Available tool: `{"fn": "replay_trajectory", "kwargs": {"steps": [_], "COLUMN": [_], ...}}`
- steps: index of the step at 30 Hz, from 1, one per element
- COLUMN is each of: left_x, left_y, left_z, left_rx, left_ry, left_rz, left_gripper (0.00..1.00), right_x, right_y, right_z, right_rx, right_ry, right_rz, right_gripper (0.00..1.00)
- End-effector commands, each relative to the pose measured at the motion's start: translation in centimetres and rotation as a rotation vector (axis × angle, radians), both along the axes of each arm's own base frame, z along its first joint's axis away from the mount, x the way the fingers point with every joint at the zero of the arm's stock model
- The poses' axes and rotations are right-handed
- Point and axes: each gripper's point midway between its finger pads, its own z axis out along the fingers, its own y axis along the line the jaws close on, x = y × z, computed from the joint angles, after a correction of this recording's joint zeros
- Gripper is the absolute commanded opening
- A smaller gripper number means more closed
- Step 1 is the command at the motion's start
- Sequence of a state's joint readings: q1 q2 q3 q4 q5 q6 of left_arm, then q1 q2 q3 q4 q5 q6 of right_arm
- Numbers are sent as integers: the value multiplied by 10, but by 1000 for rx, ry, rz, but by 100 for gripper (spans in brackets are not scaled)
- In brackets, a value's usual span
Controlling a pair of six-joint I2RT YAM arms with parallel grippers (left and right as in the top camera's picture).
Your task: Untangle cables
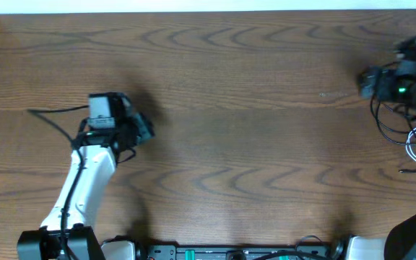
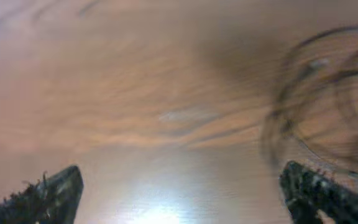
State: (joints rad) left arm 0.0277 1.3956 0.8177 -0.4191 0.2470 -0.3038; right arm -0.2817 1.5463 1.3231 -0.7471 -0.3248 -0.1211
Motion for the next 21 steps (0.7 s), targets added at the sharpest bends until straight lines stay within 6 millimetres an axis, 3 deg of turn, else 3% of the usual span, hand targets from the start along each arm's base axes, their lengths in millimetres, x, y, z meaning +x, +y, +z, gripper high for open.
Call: {"fn": "replay_trajectory", "kwargs": {"steps": [1, 4, 8, 11, 16, 21], "left_x": [5, -7, -32, -55, -78, -87], "left_y": [-11, -16, -10, -7, -5, -5], "left_z": [17, 19, 29, 39, 60, 95], "left_rx": [134, 217, 284, 285, 275, 260], "left_ry": [-32, 25, 151, 233, 208, 8], "left_rz": [-124, -185, -199, -210, -211, -189], "left_gripper": [63, 66, 85, 86, 86, 86], "right_x": [-8, -24, -44, -56, -68, -83], "right_y": [23, 25, 29, 42, 45, 46], "right_z": [0, -14, -25, -25, -4, 33], "right_rx": [-83, -187, -210, -147, -125, -136], "right_ry": [30, 137, 247, 279, 230, 40], "right_rz": [105, 88, 37, 51, 17, -7], "right_gripper": [99, 99, 99, 99, 99, 99]}}
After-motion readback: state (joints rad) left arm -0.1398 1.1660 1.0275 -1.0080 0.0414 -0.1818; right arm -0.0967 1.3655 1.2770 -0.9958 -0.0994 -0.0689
